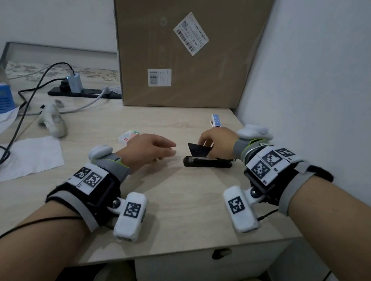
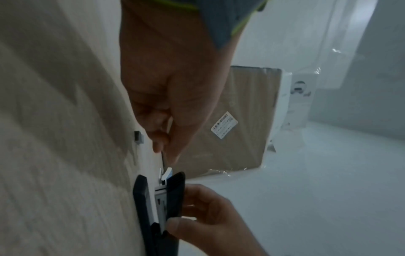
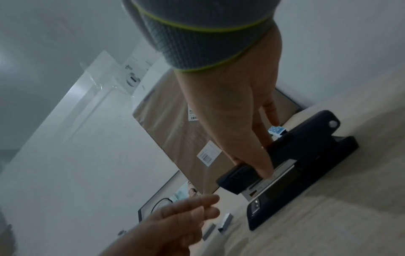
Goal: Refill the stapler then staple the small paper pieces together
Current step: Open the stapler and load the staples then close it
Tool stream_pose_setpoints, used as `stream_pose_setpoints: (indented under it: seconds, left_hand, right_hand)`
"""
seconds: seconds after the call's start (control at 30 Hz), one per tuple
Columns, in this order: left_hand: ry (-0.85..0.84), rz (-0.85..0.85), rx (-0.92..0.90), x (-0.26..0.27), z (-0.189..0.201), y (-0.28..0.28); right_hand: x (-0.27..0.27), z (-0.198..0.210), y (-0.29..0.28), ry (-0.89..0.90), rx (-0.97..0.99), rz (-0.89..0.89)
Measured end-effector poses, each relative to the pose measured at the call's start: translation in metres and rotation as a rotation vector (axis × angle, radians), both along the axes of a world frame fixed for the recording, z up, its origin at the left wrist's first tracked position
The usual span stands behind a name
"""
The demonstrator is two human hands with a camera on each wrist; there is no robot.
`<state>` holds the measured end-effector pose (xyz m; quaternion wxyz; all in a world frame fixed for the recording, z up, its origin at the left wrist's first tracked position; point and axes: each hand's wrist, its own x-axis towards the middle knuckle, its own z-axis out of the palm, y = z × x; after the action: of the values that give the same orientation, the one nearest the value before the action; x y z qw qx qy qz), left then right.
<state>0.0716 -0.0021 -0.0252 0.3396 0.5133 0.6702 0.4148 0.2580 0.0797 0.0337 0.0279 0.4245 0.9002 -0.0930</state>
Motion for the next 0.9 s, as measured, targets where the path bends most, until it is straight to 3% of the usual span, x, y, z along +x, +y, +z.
stream_pose_setpoints:
  seconds: [0.07,0.3,0.43,0.63,0.9]
  left_hand:
    - [0.001,-0.064,-0.042,0.011,0.008,0.0]
    - [0.333,-0.145,-0.121,0.045,0.026,0.02]
    - [0.269,-0.139,-0.157,0.047,0.014,0.03]
    - [0.202,-0.081,-0.052,0.046,0.0,0.031]
    - [0.185,-0.048,-0.008,0.045,0.0,0.032]
  right_hand:
    - [-0.001,0.0,-0.005,0.009,0.02,0.018]
    - [-0.017,0.001,-0.018,-0.032,0.117,0.098]
    - [-0.019,-0.002,-0.016,0.032,0.09,0.106]
    - [-0.019,-0.004,-0.013,0.049,0.045,0.095]
    - [-0.02,-0.002,-0.013,-0.094,0.094,0.152]
